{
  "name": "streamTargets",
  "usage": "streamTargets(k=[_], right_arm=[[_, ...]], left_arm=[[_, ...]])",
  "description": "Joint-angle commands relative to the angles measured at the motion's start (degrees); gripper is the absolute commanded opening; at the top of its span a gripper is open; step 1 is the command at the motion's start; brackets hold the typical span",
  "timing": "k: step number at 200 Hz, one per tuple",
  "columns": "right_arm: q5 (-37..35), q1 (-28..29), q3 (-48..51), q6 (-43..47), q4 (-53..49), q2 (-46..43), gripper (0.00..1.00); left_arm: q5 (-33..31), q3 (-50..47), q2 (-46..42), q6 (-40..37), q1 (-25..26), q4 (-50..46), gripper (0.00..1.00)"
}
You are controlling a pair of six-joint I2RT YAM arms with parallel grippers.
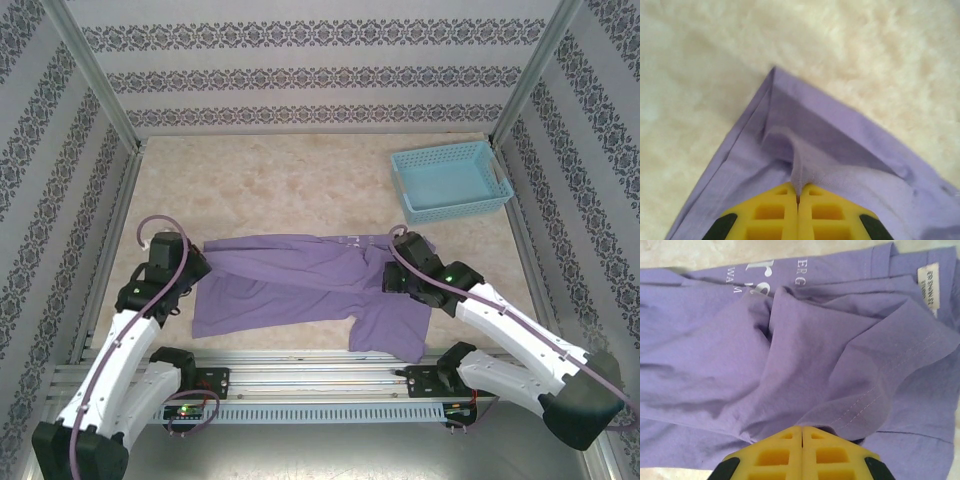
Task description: Fold the inside-out t-shirt
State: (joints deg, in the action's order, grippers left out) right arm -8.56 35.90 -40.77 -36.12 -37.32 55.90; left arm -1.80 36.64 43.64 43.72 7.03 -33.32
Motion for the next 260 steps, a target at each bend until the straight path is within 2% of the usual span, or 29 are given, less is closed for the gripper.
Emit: streamTargets(k=[1,9,23,43,61,79,96,123,181,236,246,260], right_arm=[[-0.3,0.1,1.2,-1.8,-2.1,-0.6,0.26],[-1.4,-1.0,0.8,-1.3,-3.3,-1.5,0.34],[-1.0,-5.4,0.5,0.6,-3.5,-3.4,0.43],[3.4,-15.6,0.0,3.3,-2.7,-2.5,0.44],[6.9,-23.2,-0.4,4.7,-0.6,2.1,0.44],[10.6,-28.8,-1.2,5.8,2.3,8.2,0.43],[10.8,-31.7,-2.1,6.6,4.5,13.2,0.43],[11.9,-33.5,-2.4,6.7,7.9,18.6,0.43],[13.0,-33.5,-4.2,7.3,11.8,26.1,0.4],[11.4,-33.5,-5.7,7.5,11.9,29.4,0.4],[11.3,-33.3,-5.7,7.5,11.8,29.2,0.37],[10.6,-32.9,-5.8,7.8,11.3,28.7,0.27]], left_arm=[[-0.8,0.4,0.2,-2.4,-0.5,0.2,0.0],[-0.4,0.1,0.5,-2.2,-0.5,0.5,0.0],[0.2,-0.7,0.6,-2.1,-0.5,1.1,0.0],[-0.1,-1.0,0.4,-2.0,-0.6,1.0,0.0],[-0.3,-0.9,0.4,-2.2,-0.7,0.9,0.0],[-0.3,-0.4,1.0,-2.5,-0.7,1.1,0.0],[-0.3,0.1,1.7,-2.8,-0.8,1.2,0.0],[0.0,0.7,2.6,-3.2,-1.0,1.2,0.0],[0.6,0.3,3.5,-3.5,-1.2,1.8,0.0],[0.8,0.3,3.8,-3.6,-1.6,2.1,0.0],[0.8,0.2,3.9,-3.6,-1.6,2.1,0.0],[0.8,0.1,4.0,-3.6,-1.7,2.1,0.0]])
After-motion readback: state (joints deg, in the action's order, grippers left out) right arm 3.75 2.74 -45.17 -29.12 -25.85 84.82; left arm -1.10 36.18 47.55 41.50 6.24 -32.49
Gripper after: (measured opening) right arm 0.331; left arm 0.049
